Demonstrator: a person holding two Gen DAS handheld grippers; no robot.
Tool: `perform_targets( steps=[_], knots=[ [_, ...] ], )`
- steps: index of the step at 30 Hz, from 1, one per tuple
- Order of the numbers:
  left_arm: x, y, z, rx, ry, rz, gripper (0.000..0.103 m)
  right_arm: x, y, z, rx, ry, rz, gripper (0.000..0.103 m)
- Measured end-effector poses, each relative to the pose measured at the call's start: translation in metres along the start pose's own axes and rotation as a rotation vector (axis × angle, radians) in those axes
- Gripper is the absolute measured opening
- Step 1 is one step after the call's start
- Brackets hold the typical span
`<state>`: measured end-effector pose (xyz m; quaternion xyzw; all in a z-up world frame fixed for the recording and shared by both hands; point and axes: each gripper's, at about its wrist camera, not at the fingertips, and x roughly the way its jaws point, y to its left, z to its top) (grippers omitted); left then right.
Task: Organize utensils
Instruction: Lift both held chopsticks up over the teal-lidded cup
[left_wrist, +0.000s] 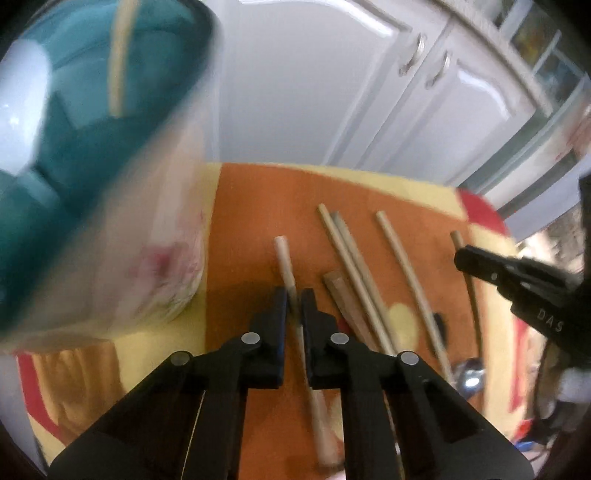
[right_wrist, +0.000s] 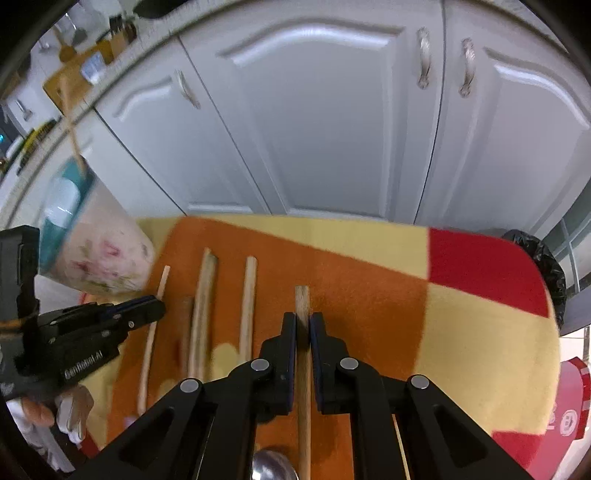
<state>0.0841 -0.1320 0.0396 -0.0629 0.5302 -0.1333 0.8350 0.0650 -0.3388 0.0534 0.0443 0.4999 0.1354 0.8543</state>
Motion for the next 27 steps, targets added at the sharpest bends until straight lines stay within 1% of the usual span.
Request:
perform_targets(
  steps=[2,4,6,9,12,15,21,24,27],
  knots=[
    [-0.024,0.001,0.0,0.012,-0.062,-0.016,0.004,-0.021,-0.001,0.0,0.015,-0.043,0.034,0.007],
    [-0.05,0.001,0.0,0.033,-0.114,-0.05,0.004,-0.04,0.0,0.002,0.02,-0.086,0.05,0.007],
    [-0.073,0.003,0.0,0.052,-0.155,-0.066,0.004,-0.056,0.006,0.005,0.014,-0.121,0.058,0.007],
    [-0.103,0.009,0.001,0.056,-0.2,-0.097,0.004,-0.084,0.015,0.004,-0.007,-0.173,0.063,0.007],
    [-0.128,0.012,0.0,0.064,-0.242,-0.108,0.004,-0.109,0.027,0.004,-0.027,-0.225,0.076,0.007],
    [-0.161,0.019,0.001,0.065,-0.289,-0.124,0.004,-0.132,0.038,0.009,-0.054,-0.275,0.09,0.007],
    [-0.213,0.027,0.017,0.063,-0.371,-0.144,0.004,-0.17,0.069,0.029,-0.119,-0.356,0.125,0.007],
    [-0.24,0.033,0.023,0.069,-0.412,-0.13,0.004,-0.181,0.087,0.044,-0.145,-0.388,0.145,0.007],
    [-0.259,0.039,0.033,0.07,-0.454,-0.11,0.004,-0.187,0.108,0.06,-0.17,-0.42,0.17,0.007]
  ],
)
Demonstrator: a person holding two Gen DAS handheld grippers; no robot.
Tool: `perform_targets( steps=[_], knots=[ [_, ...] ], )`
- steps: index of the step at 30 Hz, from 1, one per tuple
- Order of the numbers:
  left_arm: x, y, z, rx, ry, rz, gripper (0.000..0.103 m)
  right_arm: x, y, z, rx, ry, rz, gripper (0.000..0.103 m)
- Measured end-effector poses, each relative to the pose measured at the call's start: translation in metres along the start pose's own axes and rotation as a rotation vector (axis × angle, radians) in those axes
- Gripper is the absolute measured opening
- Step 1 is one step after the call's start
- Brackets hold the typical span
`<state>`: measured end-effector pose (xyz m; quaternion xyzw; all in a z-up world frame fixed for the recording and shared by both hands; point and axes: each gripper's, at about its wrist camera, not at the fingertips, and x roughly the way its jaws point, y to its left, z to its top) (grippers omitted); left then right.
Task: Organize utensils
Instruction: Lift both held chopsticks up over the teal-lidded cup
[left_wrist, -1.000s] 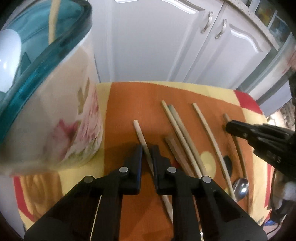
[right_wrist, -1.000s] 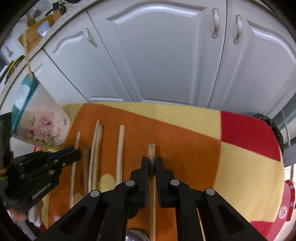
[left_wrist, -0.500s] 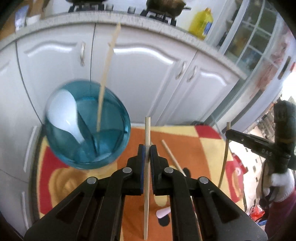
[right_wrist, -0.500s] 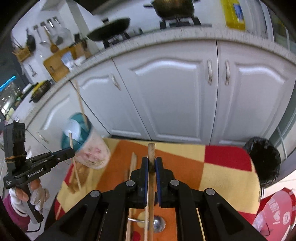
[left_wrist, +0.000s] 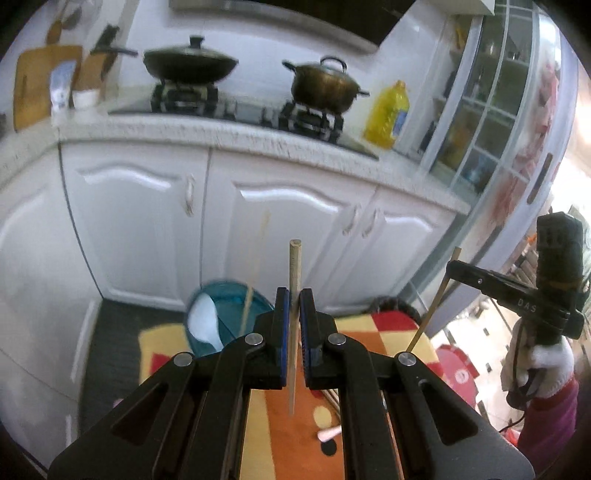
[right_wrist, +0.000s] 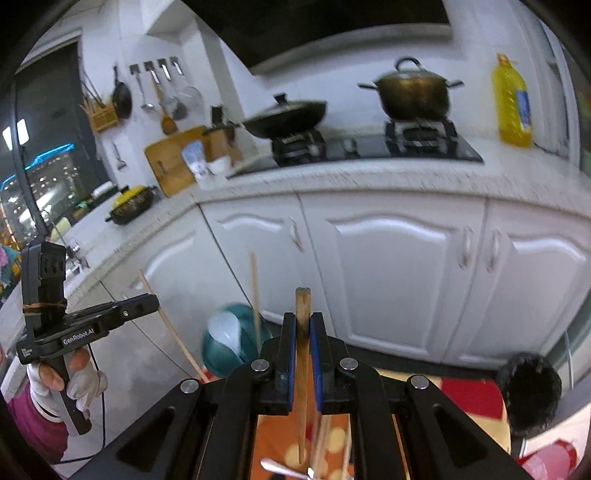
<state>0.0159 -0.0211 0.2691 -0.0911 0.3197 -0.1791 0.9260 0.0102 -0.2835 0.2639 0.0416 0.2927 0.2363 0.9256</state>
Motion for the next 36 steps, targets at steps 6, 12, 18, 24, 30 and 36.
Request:
perform_targets(
  steps=[6,12,18,24,30,36],
  knots=[
    [-0.009,0.013,0.03,0.005,-0.079,0.078,0.004,0.021,0.035,0.041,-0.035,-0.05,0.052,0.007],
    [-0.003,0.031,0.046,0.005,-0.12,0.141,0.004,0.054,0.046,0.07,-0.026,-0.076,0.061,0.007],
    [0.015,0.047,0.047,-0.01,-0.1,0.166,0.004,0.097,0.047,0.076,0.004,-0.074,0.04,0.007],
    [0.036,0.055,0.025,-0.006,-0.059,0.209,0.004,0.128,0.042,0.064,0.022,-0.06,0.041,0.007],
    [0.057,0.064,0.003,-0.031,-0.005,0.219,0.004,0.137,0.036,0.06,0.029,-0.045,0.05,0.007],
    [0.066,0.068,-0.009,-0.057,0.025,0.212,0.004,0.147,0.038,0.058,0.015,-0.03,0.045,0.007]
  ],
)
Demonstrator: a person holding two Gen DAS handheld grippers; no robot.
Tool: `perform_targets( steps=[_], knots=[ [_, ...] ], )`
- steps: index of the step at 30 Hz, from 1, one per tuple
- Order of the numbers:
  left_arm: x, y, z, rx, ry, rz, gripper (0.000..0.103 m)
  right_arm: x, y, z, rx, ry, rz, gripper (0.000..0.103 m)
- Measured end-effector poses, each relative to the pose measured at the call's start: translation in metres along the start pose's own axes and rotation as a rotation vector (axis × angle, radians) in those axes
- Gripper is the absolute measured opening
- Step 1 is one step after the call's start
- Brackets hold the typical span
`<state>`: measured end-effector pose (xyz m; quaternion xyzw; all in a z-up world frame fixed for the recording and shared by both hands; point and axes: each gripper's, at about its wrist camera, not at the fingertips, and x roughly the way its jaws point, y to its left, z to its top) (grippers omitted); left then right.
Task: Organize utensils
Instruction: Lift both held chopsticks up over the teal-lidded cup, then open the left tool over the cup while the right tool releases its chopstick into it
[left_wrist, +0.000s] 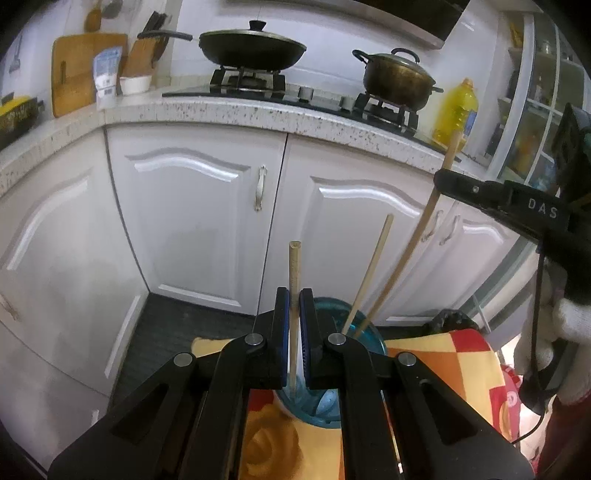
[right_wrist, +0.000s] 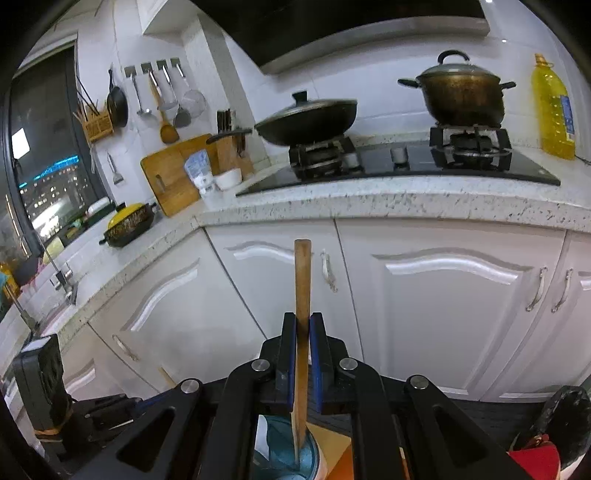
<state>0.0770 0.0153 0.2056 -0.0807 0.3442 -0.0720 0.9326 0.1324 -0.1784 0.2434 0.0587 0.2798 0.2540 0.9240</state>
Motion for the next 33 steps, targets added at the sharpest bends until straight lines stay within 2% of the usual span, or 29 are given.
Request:
perform_targets(
  steps=[11,14,16,17,19,22,33],
  knots=[
    [-0.001,0.002,-0.003,-0.017,0.006,-0.004,0.004,0.051,0.01,-0.048,-0.035,0.235,0.038,0.007],
    [-0.001,0.005,-0.002,-0.042,0.014,-0.011,0.004,0.047,0.004,-0.053,-0.011,0.236,0.037,0.01],
    [-0.001,0.007,-0.003,-0.048,0.021,-0.01,0.008,0.04,0.0,-0.056,0.002,0.237,0.032,0.029],
    [-0.002,0.008,-0.004,-0.051,0.027,-0.01,0.011,0.036,-0.001,-0.057,0.005,0.234,0.033,0.032],
    [-0.004,0.008,-0.006,-0.058,0.027,-0.014,0.027,0.029,-0.003,-0.062,-0.001,0.238,0.025,0.032],
    [-0.009,0.008,-0.008,-0.066,0.017,-0.02,0.038,0.019,-0.007,-0.072,0.005,0.253,0.013,0.032],
    [-0.026,-0.013,-0.037,-0.009,0.022,-0.002,0.043,-0.027,-0.021,-0.107,0.054,0.252,-0.03,0.035]
  ],
)
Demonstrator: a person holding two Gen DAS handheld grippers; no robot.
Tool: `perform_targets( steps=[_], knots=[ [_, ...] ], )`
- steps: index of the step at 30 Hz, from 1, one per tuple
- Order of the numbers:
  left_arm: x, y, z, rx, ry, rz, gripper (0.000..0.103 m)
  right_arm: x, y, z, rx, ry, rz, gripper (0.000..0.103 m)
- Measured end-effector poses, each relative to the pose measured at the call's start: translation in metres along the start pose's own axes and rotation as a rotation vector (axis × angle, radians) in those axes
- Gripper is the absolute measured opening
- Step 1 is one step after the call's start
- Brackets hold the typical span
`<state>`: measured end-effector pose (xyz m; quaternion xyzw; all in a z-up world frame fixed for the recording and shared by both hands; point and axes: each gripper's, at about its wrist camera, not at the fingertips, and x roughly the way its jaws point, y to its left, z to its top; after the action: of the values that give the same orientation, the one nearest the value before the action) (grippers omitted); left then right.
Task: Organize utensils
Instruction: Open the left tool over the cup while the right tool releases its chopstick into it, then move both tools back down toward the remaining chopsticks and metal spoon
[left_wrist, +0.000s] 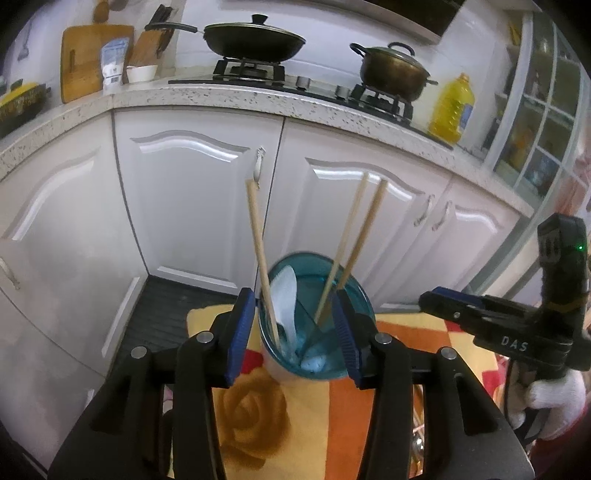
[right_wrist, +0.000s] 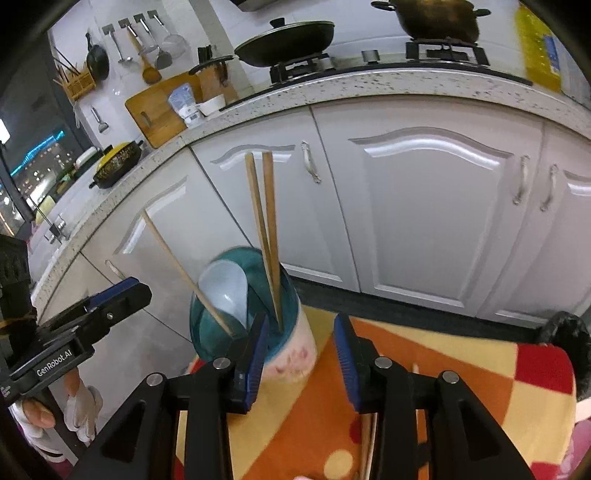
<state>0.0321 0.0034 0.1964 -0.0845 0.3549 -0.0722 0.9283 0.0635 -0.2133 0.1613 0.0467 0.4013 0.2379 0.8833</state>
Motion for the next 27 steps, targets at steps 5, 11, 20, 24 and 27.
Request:
perform_targets(
  steps=[5,11,20,24,27],
  knots=[
    [-0.008,-0.014,-0.016,0.028,0.001,0.002,0.043,-0.016,-0.003,-0.018,-0.001,-0.006,-0.032,0.036],
    [-0.012,-0.029,-0.033,0.057,0.012,-0.001,0.043,-0.033,-0.011,-0.038,0.015,-0.009,-0.063,0.04],
    [-0.009,-0.045,-0.055,0.07,0.061,-0.042,0.043,-0.04,-0.047,-0.072,0.074,0.036,-0.13,0.04],
    [0.003,-0.049,-0.07,0.069,0.121,-0.058,0.043,-0.022,-0.069,-0.09,0.111,0.088,-0.147,0.04],
    [0.012,-0.053,-0.08,0.072,0.158,-0.066,0.043,-0.001,-0.08,-0.1,0.124,0.138,-0.146,0.033]
  ],
)
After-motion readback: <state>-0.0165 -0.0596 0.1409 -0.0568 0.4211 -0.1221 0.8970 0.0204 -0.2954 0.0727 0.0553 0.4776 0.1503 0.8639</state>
